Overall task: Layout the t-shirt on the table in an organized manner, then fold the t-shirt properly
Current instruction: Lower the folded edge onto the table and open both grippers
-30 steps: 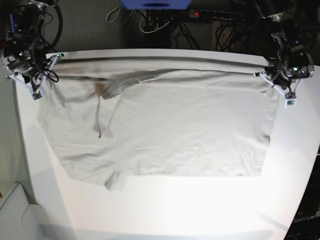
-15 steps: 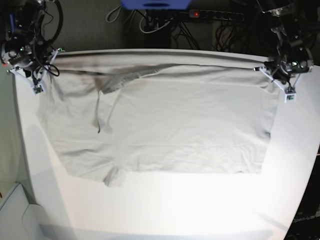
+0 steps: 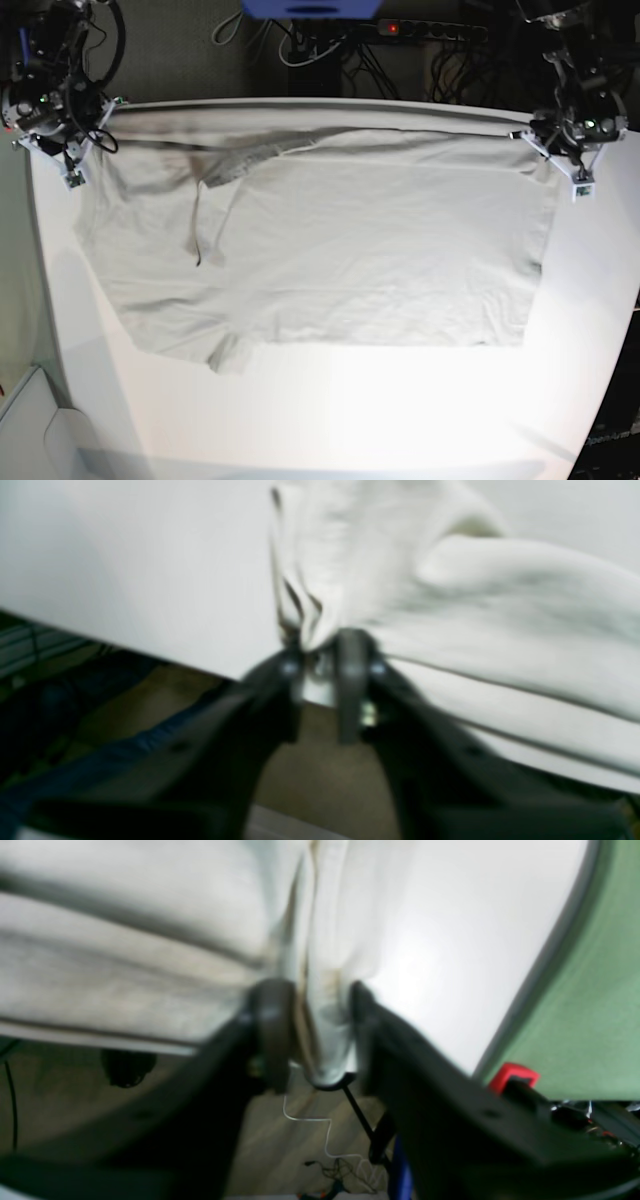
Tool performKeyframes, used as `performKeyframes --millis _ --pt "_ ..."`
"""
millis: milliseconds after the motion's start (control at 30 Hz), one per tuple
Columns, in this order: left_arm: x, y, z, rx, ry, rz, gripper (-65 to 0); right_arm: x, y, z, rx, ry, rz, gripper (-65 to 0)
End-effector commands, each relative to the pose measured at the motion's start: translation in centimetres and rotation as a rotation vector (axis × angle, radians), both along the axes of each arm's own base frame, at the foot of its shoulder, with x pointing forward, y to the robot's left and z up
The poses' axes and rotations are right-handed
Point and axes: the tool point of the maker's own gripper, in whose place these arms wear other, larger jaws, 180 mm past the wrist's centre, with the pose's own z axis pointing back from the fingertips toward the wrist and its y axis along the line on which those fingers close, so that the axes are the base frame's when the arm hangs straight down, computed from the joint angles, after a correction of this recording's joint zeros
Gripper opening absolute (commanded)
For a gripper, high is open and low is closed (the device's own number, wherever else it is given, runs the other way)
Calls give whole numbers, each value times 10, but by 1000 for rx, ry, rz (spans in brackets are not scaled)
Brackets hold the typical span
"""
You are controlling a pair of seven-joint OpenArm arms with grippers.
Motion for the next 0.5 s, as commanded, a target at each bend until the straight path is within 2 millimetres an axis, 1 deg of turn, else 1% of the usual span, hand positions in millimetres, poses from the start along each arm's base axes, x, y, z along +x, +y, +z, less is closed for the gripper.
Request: performKeyframes --millis 0,67,133,167,233,300,433,467 --pt "-5 4 2 11 22 4 -439 8 -8 11 -26 -35 -3 -360" --pt "-5 6 7 22 5 2 -376 8 -9 12 -29 -36 -2 -309" --pt "-4 6 14 39 -16 -8 -344 9 -8 12 -29 -39 -1 -282" --pt "-1 5 19 45 -30 -12 -334 9 -8 12 -29 -39 -1 -280" --pt "3 4 25 52 -44 -19 -330 19 -8 17 -28 -63 -2 -280" --pt "7 1 30 51 -66 -19 -329 21 -8 18 -28 -68 -2 -280" --pt "11 0 39 67 -91 -24 -325 24 -9 20 -31 -76 -2 -279" --pt "12 0 42 73 -102 -25 -325 28 -10 23 -32 -85 -2 -279"
